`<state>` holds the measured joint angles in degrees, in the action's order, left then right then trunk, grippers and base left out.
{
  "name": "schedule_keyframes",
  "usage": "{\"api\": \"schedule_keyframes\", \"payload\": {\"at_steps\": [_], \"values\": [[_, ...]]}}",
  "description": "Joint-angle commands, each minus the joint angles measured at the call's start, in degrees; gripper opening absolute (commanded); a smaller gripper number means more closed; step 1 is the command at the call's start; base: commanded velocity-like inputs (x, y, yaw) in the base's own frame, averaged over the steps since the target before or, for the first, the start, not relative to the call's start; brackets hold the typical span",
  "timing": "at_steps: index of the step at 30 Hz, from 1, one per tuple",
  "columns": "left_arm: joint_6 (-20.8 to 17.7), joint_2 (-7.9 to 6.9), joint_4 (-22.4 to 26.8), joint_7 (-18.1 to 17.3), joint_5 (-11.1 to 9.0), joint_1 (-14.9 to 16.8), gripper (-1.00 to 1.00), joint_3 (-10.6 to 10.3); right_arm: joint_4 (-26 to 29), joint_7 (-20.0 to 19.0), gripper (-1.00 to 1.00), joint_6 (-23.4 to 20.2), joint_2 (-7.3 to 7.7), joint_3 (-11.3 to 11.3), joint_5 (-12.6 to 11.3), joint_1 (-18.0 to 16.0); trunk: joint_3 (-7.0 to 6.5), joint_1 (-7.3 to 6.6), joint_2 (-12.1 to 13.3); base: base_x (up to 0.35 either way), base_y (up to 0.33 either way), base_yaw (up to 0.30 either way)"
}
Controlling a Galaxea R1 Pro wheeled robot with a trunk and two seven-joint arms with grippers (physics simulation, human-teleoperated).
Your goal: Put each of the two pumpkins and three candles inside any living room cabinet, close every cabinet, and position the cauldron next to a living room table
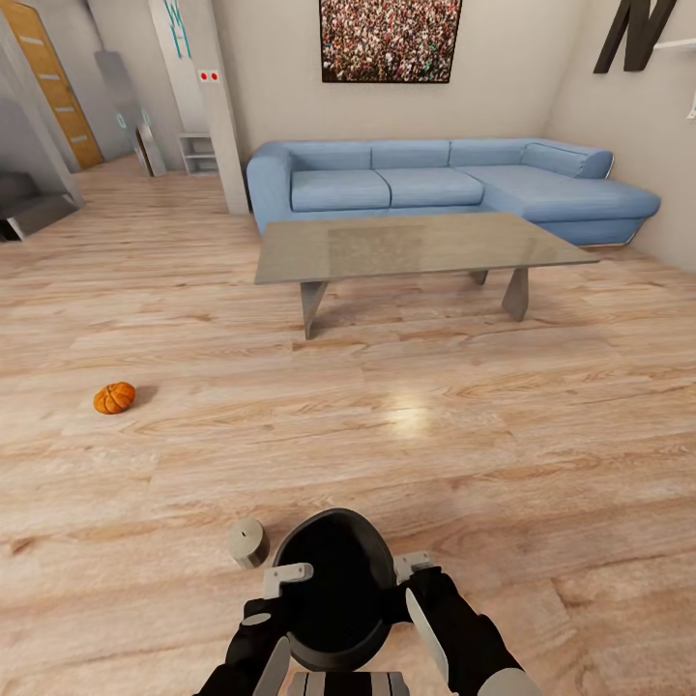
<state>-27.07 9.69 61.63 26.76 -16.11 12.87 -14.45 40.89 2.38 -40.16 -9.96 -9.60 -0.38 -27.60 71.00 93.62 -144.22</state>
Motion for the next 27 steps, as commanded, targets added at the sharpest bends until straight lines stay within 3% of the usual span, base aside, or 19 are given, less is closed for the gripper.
{"api": "schedule_keyframes", "payload": {"at_steps": [1,22,27], "values": [[0.18,-0.03,0.07,0.58,-0.93,0.05,-1.00,-1.89,-0.02,-3.01,-1.00,-0.18,-0.04,-0.50,-2.71,0.00,0.04,-0.02,-0.02,0.000,0.000,0.000],[0.18,-0.03,0.07,0.58,-0.94,0.05,-1.00,-1.90,-0.02,-3.00,-1.00,-0.18,-0.04,-0.50,-2.69,0.00,-4.17,-0.51,0.23,0.000,0.000,0.000],[0.18,-0.03,0.07,0.58,-0.94,0.05,-1.00,-1.90,-0.02,-3.00,-1.00,-0.18,-0.04,-0.50,-2.69,0.00,-4.17,-0.51,0.23,0.000,0.000,0.000]]}}
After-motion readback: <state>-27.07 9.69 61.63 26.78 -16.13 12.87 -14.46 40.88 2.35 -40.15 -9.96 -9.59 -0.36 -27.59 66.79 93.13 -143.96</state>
